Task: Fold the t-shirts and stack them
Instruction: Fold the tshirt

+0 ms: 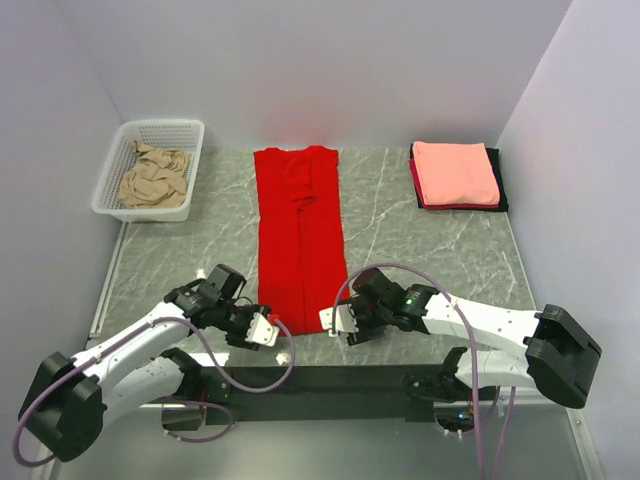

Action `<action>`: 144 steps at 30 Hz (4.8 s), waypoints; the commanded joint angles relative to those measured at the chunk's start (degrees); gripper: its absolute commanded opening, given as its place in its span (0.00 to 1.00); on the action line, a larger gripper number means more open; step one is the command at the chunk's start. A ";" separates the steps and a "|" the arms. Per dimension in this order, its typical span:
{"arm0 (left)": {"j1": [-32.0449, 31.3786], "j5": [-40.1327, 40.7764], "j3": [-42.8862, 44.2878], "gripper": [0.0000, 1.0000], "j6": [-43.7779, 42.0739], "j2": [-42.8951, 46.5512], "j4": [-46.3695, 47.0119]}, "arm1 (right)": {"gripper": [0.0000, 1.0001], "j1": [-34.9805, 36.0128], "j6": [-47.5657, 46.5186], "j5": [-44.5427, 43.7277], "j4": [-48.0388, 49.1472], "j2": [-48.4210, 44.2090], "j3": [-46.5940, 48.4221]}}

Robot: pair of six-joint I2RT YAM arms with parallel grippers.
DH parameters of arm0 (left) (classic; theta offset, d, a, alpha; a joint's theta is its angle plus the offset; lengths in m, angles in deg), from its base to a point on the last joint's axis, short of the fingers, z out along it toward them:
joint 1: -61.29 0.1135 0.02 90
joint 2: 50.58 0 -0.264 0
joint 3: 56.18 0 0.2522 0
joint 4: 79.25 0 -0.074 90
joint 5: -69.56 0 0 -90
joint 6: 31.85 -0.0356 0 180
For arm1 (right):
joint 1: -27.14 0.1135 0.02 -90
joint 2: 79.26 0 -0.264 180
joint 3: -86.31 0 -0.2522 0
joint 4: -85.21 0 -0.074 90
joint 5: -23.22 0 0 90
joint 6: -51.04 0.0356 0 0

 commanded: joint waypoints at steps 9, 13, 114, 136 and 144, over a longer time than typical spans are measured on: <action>-1.13 5.30 0.06 0.53 -0.04 -8.91 7.19 | 0.57 0.54 -3.89 0.92 4.43 6.45 4.36; -1.22 4.95 -0.03 0.53 -0.57 -9.69 7.45 | 0.50 0.54 -6.17 1.62 3.90 8.47 4.19; 24.37 -6.83 40.32 0.41 20.25 -45.99 11.76 | 0.31 -29.08 19.38 22.70 -26.68 53.82 73.18; 16.19 2.14 25.11 0.36 16.65 -36.60 3.06 | 0.28 -24.68 27.13 14.19 -22.73 48.48 52.80; 19.35 0.38 20.82 0.47 12.62 -23.77 4.11 | 0.47 -22.50 19.76 7.18 -14.23 29.23 39.80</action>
